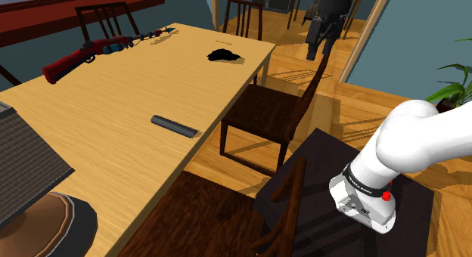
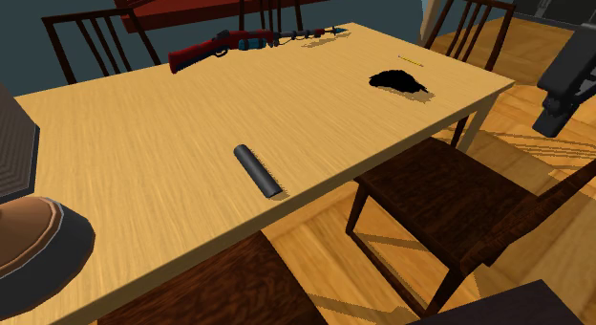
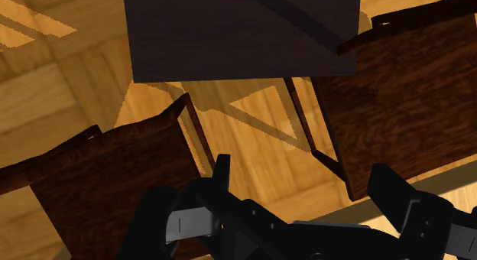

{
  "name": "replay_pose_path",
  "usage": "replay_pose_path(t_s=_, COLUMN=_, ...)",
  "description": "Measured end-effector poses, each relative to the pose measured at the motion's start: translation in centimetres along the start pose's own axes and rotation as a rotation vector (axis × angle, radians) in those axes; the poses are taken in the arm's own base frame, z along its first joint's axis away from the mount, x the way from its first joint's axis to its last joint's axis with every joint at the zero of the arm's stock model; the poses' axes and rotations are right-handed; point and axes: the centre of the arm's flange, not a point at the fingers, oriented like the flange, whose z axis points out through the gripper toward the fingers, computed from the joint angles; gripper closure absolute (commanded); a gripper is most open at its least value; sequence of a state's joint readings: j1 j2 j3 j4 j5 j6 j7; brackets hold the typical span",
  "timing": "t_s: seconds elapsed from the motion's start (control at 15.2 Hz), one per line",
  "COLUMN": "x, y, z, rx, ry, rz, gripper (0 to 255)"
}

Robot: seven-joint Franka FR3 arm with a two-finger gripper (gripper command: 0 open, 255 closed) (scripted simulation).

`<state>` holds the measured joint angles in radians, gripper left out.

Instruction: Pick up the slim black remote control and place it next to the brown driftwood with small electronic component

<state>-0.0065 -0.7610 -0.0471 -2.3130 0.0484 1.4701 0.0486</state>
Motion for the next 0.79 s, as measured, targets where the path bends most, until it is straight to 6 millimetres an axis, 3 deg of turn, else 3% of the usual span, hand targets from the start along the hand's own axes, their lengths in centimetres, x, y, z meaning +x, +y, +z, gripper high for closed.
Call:
replay_pose_path(t_s=0.2, x=1.3, y=-0.9, z=0.5, rx=-0.005, ry=0.002, rz=-0.010, gripper=0)
replay_pose_path(t_s=0.79, x=8.6, y=-8.7, z=5.6, rx=-0.042, ry=0.022, rz=-0.081, gripper=0)
